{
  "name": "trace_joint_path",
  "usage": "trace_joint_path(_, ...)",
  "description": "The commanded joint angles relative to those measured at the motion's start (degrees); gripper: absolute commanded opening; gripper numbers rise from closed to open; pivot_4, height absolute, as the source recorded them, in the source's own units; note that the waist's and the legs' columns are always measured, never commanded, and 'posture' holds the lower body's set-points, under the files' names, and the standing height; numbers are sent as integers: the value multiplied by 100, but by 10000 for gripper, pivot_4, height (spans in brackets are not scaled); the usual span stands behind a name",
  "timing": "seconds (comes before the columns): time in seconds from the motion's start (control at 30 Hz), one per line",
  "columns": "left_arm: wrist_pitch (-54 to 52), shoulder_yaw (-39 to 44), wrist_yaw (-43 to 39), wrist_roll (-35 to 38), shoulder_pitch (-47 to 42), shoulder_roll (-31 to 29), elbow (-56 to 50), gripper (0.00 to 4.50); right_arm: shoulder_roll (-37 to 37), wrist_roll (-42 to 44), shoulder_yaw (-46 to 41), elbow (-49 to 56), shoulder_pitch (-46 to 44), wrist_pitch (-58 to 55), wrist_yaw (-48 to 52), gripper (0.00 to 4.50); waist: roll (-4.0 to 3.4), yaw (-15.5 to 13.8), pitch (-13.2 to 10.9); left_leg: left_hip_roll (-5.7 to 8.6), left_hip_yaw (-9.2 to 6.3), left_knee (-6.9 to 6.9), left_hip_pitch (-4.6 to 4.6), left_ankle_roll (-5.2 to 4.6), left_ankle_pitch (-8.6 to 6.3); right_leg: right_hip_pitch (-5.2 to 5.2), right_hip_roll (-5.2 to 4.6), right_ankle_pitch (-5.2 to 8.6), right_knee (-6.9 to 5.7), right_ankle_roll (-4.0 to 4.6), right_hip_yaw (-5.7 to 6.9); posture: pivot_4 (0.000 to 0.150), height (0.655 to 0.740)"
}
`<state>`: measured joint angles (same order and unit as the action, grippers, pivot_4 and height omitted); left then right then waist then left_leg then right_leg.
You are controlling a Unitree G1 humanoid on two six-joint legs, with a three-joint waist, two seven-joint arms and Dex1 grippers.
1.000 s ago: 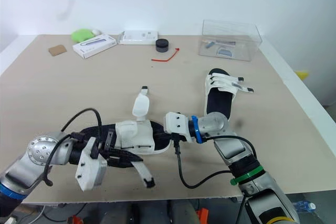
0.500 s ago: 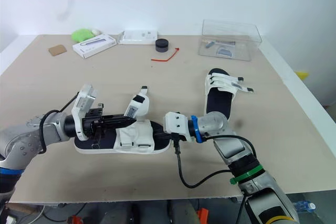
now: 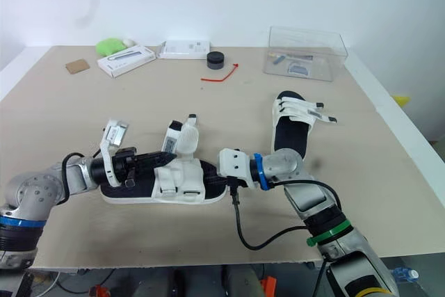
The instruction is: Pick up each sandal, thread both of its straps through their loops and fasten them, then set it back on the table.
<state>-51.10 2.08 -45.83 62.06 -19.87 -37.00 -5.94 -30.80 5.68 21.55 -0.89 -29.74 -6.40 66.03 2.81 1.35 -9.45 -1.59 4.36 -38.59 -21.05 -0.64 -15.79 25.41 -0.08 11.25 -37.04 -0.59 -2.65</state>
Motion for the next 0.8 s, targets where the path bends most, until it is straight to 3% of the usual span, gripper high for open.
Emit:
trace_joint_path(0.03,88,290,80,-187,55,83,8,979,-135,-151,-9,-79,110,-125,-18,0,0,0,0,1,1,0,0,0,0,0,0,0,0,0,-1,1500,7400)
trace_joint_path(0.33,75,382,352,-494,116,478,192,979,-69,-168,35,-189,7,-83,-2,0,2,0,2,2,-2,-4,2,0,2,-5,-3,-3,0,-1,1,1500,7400)
trace_joint_path(0.4,69,428,361,-544,102,520,195,6113,-57,-163,40,-192,-9,-89,-1,0,2,0,2,4,-2,-5,2,-2,4,-7,-5,-3,0,1,1,1500,7400)
trace_joint_path(0.43,89,445,360,-593,98,526,193,13444,-54,-160,38,-192,-13,-91,-1,0,2,0,2,4,-1,-5,3,-2,6,-6,-5,-4,0,3,0,1500,7400)
trace_joint_path(0.5,153,486,307,-706,68,500,218,17433,-55,-162,38,-206,-16,-79,2,0,2,0,2,4,-2,-5,3,-2,6,-6,-5,-4,0,3,1,1500,7400)
trace_joint_path(0.8,599,507,-30,-1412,-278,316,664,17433,-59,-163,56,-188,-3,-61,28,0,3,0,2,5,-4,-4,0,-1,6,-5,-5,-11,1,-11,2,1500,7400)
